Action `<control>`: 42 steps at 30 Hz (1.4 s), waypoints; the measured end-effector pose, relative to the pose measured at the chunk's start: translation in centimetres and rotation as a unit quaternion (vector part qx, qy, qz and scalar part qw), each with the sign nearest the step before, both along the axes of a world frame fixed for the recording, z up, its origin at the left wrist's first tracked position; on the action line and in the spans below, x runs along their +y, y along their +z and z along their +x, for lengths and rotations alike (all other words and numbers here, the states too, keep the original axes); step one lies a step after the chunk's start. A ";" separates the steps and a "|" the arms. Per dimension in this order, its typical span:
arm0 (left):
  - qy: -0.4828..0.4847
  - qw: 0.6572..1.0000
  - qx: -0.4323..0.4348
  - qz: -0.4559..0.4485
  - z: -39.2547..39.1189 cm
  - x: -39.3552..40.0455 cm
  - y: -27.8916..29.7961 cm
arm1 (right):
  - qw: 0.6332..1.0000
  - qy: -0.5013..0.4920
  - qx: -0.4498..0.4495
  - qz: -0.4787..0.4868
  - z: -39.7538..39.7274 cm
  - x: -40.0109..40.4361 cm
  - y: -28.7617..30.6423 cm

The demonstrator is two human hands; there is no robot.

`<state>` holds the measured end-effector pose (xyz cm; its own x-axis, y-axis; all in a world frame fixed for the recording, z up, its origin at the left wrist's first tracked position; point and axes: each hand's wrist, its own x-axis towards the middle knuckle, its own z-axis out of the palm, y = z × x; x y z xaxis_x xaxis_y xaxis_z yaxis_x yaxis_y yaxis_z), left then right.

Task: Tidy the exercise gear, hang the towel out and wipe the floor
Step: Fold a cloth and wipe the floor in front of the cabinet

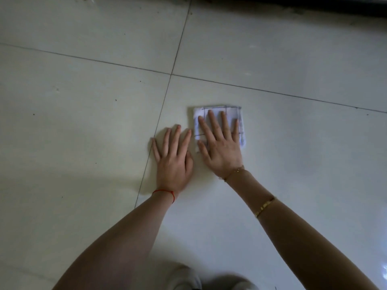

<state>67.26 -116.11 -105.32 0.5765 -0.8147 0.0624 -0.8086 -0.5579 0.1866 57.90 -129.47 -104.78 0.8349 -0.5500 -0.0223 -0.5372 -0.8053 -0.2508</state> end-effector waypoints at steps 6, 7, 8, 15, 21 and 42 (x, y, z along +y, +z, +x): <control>0.007 1.000 0.010 -0.003 -0.1 0.0 0.0 | 1.000 0.007 0.000 -0.003 -3.8 -0.8 0.1; 0.005 1.000 0.009 0.000 -0.1 0.0 0.1 | 1.000 -0.001 0.009 -0.001 -4.2 -1.6 0.1; 0.004 1.000 0.008 0.004 -0.1 0.0 0.1 | 1.000 -0.014 0.020 0.004 -4.3 -2.6 0.1; 0.004 0.999 0.026 0.041 0.0 0.1 0.1 | 0.992 -0.075 0.095 0.035 0.7 -9.2 0.8; 0.035 0.998 0.046 0.025 0.1 0.1 0.2 | 0.995 0.031 0.087 0.038 3.2 -3.7 1.1; 0.086 0.996 0.018 0.012 2.2 3.9 0.0 | 0.989 0.101 0.110 0.024 12.4 -4.6 1.1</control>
